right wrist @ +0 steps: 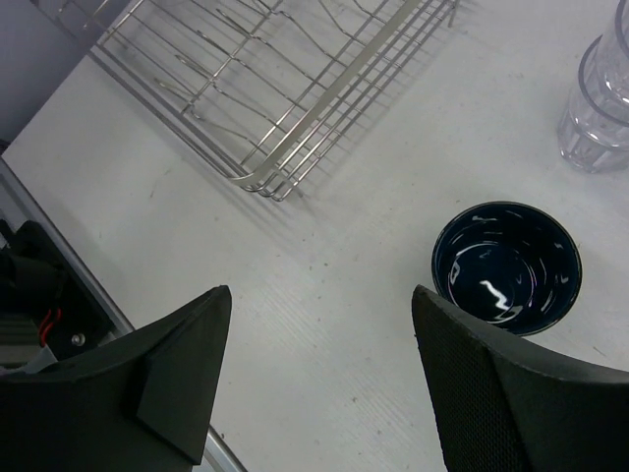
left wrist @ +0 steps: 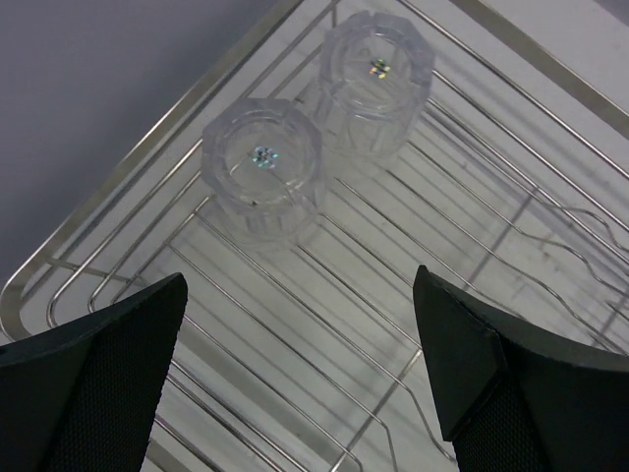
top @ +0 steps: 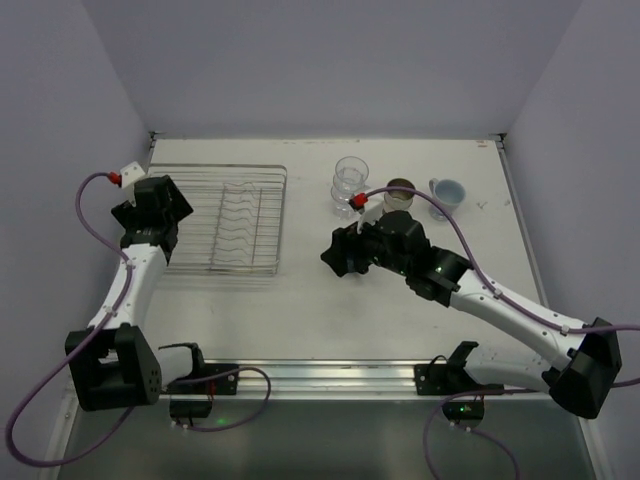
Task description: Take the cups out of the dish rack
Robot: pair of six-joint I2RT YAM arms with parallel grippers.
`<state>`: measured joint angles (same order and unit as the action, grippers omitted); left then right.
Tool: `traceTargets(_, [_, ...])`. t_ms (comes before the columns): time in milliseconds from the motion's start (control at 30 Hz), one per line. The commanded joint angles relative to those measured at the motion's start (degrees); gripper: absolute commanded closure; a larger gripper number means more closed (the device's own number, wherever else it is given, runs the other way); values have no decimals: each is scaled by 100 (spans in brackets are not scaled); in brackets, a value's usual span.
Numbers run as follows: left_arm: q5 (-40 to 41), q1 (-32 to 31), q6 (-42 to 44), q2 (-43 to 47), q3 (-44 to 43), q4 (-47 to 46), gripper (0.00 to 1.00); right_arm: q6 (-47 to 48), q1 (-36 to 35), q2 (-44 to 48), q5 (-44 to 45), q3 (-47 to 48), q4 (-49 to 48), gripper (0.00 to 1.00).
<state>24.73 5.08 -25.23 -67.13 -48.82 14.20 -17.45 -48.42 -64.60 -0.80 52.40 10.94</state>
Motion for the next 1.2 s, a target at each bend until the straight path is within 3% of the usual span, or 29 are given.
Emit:
traceTargets(0, [-39,361,-236,-484,-435,-487,0,-118,0,290,-105,-55,-532,24])
traceTargets(367, [-662,994,-17,-1530,-594,-1172,2,-109,0,308,-105,-107,-540,24])
traceTargets(733, [-724,1083,203,-2330,-945,-1560,15,-127,-9,70,-316,-63,-540,24])
traceTargets(767, [-707,1091,212,-2348,-945,-1560,17,-109,0,61,-307,-63,-549,24])
traceTargets(867, [-645,1091,203,-2348,-797,-1665,42,-109,0,9,-298,-55,-549,25])
traceTargets(967, [-627,1091,194,-2278,-586,-1745,58,-118,8,9,-298,-46,-549,25])
traceTargets(1067, [-794,1091,54,-2085,-428,-1710,71,-118,0,44,-298,-55,-549,24])
traceTargets(1167, [-1197,1083,-201,-1690,-348,-1560,78,-135,0,96,-316,-90,-619,24])
